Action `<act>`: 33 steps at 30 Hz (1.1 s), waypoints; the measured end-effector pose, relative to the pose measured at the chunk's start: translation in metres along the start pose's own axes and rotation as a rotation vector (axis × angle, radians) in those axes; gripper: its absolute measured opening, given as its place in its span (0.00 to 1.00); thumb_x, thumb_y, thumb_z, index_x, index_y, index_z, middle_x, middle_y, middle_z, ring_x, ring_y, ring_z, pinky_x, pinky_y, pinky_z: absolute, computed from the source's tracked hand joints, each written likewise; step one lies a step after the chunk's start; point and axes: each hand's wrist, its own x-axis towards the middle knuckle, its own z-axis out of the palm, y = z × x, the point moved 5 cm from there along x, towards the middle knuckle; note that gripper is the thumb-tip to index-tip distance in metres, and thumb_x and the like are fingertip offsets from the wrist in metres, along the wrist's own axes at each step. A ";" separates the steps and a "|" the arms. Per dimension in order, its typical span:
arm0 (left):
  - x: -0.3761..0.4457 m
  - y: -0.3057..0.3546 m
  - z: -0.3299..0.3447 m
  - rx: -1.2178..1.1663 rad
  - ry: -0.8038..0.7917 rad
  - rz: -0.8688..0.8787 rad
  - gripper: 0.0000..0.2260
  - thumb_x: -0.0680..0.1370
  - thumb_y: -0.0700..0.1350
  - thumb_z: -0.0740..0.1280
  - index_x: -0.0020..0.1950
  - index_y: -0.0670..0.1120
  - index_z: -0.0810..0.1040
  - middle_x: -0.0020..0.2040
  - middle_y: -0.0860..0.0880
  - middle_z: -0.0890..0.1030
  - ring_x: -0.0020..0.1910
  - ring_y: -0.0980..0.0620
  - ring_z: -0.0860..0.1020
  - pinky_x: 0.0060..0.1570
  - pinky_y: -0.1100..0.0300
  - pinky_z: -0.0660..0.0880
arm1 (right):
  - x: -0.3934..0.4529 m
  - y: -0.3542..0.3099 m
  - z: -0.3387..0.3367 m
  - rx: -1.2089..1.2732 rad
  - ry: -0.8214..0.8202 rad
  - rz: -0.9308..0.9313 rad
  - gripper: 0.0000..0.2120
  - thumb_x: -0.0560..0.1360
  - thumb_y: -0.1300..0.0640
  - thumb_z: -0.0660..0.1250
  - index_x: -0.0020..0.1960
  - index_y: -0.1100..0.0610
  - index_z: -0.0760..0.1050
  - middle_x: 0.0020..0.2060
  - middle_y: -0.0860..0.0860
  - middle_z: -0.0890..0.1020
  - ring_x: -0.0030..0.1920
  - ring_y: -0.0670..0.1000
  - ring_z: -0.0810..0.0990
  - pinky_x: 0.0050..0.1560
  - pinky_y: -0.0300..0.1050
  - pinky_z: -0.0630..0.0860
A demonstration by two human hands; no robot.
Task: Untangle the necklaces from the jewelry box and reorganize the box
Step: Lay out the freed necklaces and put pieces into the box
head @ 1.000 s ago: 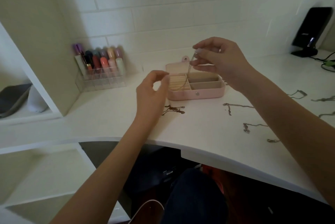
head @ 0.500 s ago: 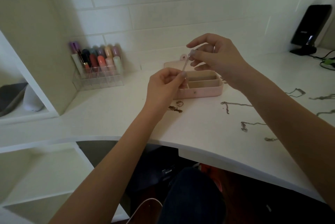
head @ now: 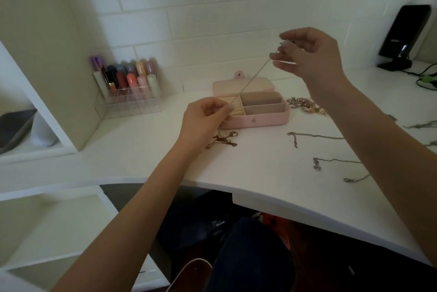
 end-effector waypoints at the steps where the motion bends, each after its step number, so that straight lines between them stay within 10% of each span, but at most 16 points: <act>1: 0.000 0.000 -0.001 0.023 -0.004 0.009 0.06 0.75 0.43 0.70 0.45 0.40 0.82 0.35 0.49 0.82 0.32 0.60 0.78 0.37 0.72 0.73 | 0.000 0.001 -0.001 0.008 -0.018 0.011 0.06 0.77 0.67 0.63 0.54 0.64 0.76 0.39 0.55 0.78 0.39 0.50 0.84 0.44 0.42 0.80; 9: -0.008 0.035 0.002 0.903 0.007 0.337 0.11 0.77 0.56 0.63 0.50 0.53 0.83 0.50 0.55 0.83 0.44 0.52 0.80 0.48 0.53 0.76 | -0.008 -0.003 0.017 0.053 -0.313 0.132 0.07 0.77 0.67 0.63 0.53 0.61 0.77 0.36 0.53 0.80 0.39 0.50 0.83 0.44 0.41 0.79; 17: 0.001 0.054 0.009 -0.101 -0.096 0.159 0.12 0.77 0.41 0.68 0.60 0.45 0.79 0.51 0.48 0.84 0.44 0.54 0.84 0.31 0.61 0.77 | -0.025 0.001 0.035 -0.038 -0.666 0.214 0.12 0.78 0.64 0.64 0.60 0.59 0.75 0.41 0.56 0.80 0.43 0.53 0.82 0.49 0.48 0.81; 28: 0.006 0.040 0.004 -0.042 -0.076 0.158 0.07 0.69 0.36 0.75 0.43 0.45 0.82 0.35 0.48 0.84 0.37 0.53 0.83 0.44 0.61 0.79 | -0.032 0.006 0.040 -0.277 -0.700 0.176 0.13 0.77 0.64 0.66 0.61 0.60 0.74 0.44 0.61 0.82 0.44 0.54 0.84 0.48 0.44 0.81; 33: 0.013 0.023 -0.010 0.278 -0.047 0.183 0.06 0.73 0.38 0.71 0.45 0.49 0.81 0.37 0.53 0.82 0.36 0.60 0.79 0.43 0.68 0.75 | -0.019 0.001 0.033 -0.383 -0.472 0.004 0.08 0.77 0.69 0.63 0.52 0.62 0.78 0.43 0.58 0.83 0.38 0.49 0.82 0.48 0.41 0.81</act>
